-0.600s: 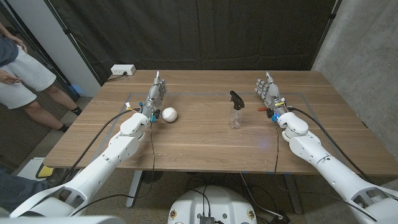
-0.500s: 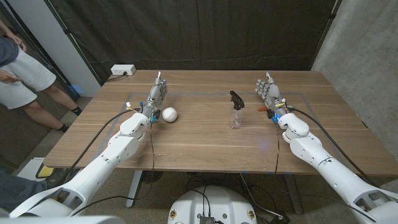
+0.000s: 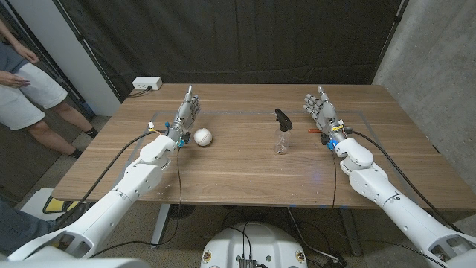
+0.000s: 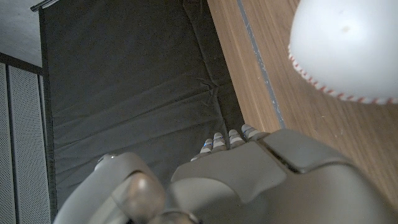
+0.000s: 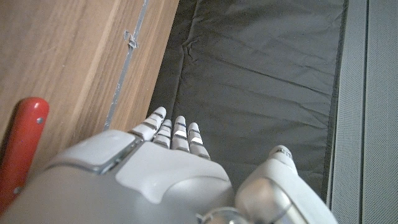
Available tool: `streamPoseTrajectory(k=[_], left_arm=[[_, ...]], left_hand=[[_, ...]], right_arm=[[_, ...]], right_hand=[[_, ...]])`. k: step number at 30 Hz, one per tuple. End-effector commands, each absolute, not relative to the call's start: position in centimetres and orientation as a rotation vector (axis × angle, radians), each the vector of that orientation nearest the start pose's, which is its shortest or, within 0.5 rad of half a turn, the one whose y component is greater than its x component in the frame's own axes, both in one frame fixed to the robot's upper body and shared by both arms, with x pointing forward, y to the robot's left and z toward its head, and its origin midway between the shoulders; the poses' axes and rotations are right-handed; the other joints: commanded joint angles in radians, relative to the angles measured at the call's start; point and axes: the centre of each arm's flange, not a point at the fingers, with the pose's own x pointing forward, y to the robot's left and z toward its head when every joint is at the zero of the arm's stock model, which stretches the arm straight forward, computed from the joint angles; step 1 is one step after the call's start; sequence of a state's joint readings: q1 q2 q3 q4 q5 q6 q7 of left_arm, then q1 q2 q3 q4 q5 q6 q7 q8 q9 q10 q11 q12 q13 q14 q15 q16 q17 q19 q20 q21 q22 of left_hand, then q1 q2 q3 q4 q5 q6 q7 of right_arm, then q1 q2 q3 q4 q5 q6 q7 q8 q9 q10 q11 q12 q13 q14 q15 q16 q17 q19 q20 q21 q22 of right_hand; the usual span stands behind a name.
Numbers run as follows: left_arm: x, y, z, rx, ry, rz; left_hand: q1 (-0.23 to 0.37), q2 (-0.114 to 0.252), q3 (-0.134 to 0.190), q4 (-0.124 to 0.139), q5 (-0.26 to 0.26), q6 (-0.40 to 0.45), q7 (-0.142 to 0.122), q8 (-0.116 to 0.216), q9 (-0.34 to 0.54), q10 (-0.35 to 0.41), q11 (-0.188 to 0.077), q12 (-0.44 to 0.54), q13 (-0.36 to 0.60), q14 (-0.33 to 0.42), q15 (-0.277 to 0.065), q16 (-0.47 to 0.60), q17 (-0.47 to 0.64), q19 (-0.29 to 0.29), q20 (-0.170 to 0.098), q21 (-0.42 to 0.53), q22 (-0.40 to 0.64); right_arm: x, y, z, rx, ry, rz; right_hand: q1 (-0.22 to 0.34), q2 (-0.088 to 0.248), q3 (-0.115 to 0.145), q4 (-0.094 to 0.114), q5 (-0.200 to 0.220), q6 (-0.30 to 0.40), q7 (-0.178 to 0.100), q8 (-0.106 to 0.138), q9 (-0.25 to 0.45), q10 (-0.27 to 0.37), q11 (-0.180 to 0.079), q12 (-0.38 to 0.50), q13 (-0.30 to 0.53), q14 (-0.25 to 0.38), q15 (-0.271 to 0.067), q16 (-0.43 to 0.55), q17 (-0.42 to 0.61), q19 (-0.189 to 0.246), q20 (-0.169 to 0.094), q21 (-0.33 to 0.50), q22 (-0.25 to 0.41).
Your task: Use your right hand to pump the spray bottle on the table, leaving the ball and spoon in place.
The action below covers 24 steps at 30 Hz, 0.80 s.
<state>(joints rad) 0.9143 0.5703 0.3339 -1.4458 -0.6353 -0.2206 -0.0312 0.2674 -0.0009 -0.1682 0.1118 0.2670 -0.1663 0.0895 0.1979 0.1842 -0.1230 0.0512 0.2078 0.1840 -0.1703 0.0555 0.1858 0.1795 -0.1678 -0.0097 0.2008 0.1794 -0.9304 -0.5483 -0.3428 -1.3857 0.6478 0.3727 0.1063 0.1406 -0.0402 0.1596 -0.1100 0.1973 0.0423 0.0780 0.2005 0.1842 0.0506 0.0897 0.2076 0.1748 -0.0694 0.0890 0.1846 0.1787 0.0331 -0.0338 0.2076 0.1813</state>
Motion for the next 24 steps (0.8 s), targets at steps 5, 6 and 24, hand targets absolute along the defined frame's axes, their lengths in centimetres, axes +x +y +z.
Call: streamPoseTrajectory(k=[5,6,24], left_arm=[[61.0,29.8,-1.2,0.046,-0.614,-0.240],[60.9,29.8,-1.2,0.047,-0.615,-0.238],[61.1,28.0,0.2,0.028,-0.646,-0.258]], left_hand=[[0.014,0.008,-0.002,-0.003,0.005,0.015,0.002,0.012,0.002,0.016,-0.004,0.010,0.003,0.005,0.003,0.011,0.003,0.014,0.012,0.008,0.002],[0.015,0.009,-0.002,-0.003,0.005,0.017,0.002,0.013,0.002,0.018,-0.005,0.011,0.003,0.006,0.004,0.011,0.003,0.014,0.012,0.008,0.002],[0.030,0.022,-0.001,-0.008,0.008,0.047,0.003,0.019,0.001,0.041,-0.005,0.015,0.003,0.031,0.000,0.014,0.002,0.030,0.014,0.012,0.002]], right_arm=[[59.8,-27.2,-3.7,-0.124,-0.722,0.400],[59.6,-27.1,-3.7,-0.131,-0.728,0.403],[57.7,-27.0,-3.3,-0.235,-0.751,0.448]], right_hand=[[0.037,-0.026,-0.001,-0.028,0.002,-0.027,-0.013,-0.005,0.003,-0.020,-0.026,-0.009,0.005,-0.029,0.008,-0.008,0.002,-0.027,0.009,-0.009,0.001],[0.044,-0.031,-0.001,-0.032,0.003,-0.035,-0.012,-0.007,0.003,-0.022,-0.026,-0.010,0.005,-0.030,0.007,-0.008,0.002,-0.027,0.009,-0.010,0.001],[0.101,-0.057,-0.002,-0.054,0.017,-0.083,-0.018,-0.012,0.005,-0.061,-0.039,-0.019,0.005,-0.056,0.006,-0.009,0.002,-0.040,0.027,-0.014,0.000]])
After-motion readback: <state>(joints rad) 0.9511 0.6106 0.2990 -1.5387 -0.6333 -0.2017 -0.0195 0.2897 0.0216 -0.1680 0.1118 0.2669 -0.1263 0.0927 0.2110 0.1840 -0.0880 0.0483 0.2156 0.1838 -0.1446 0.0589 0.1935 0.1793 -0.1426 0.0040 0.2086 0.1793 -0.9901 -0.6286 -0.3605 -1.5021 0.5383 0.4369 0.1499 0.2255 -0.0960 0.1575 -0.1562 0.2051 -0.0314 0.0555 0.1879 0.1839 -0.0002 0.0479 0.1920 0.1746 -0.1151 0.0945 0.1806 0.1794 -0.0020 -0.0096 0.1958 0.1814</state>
